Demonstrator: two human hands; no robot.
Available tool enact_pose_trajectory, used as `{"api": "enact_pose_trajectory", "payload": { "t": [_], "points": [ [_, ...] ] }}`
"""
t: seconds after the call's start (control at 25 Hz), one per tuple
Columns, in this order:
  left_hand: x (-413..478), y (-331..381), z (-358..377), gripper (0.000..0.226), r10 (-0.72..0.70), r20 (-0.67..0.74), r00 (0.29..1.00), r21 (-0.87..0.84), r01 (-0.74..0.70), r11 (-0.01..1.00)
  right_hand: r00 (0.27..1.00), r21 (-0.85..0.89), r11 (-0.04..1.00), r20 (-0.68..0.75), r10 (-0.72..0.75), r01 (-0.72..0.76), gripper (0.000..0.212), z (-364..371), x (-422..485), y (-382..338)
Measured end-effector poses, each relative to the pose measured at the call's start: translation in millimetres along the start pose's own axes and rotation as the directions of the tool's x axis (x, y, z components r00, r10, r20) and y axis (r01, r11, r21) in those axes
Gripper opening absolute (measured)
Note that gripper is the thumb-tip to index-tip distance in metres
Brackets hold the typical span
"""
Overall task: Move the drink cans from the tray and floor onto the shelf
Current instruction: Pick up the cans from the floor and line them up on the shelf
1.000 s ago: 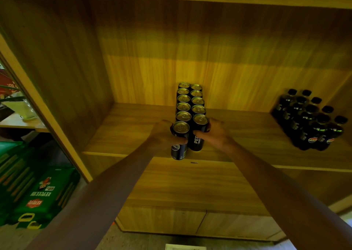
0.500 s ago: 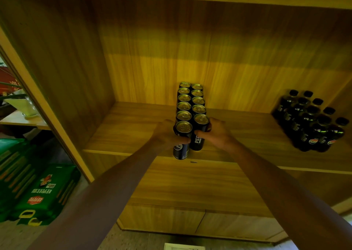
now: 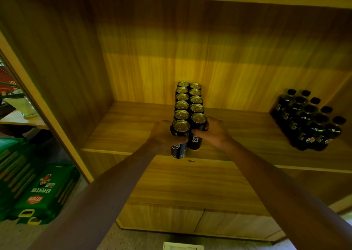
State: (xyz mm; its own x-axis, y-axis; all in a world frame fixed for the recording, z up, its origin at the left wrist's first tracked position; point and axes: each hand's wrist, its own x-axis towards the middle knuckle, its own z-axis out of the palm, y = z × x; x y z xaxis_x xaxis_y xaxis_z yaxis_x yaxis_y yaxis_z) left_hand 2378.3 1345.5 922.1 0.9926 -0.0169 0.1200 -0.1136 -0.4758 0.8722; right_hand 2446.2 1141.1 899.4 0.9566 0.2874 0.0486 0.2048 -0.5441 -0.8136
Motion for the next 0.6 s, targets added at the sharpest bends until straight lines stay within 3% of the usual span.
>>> {"api": "enact_pose_trajectory", "payload": {
  "t": [0.2,0.6],
  "points": [
    [-1.8,-0.3,0.4,0.035,0.001,-0.005,1.000,0.000,-0.001,1.000,1.000,-0.015,0.999,0.001,0.032,-0.032,0.069,-2.1,-7.1,-12.9],
    [-6.5,14.0,-5.7,0.036,-0.027,-0.016,0.999,0.141,0.030,0.990,0.998,-0.089,0.995,-0.021,-0.056,0.054,0.054,-3.3,-11.5,-21.0]
  ]
}}
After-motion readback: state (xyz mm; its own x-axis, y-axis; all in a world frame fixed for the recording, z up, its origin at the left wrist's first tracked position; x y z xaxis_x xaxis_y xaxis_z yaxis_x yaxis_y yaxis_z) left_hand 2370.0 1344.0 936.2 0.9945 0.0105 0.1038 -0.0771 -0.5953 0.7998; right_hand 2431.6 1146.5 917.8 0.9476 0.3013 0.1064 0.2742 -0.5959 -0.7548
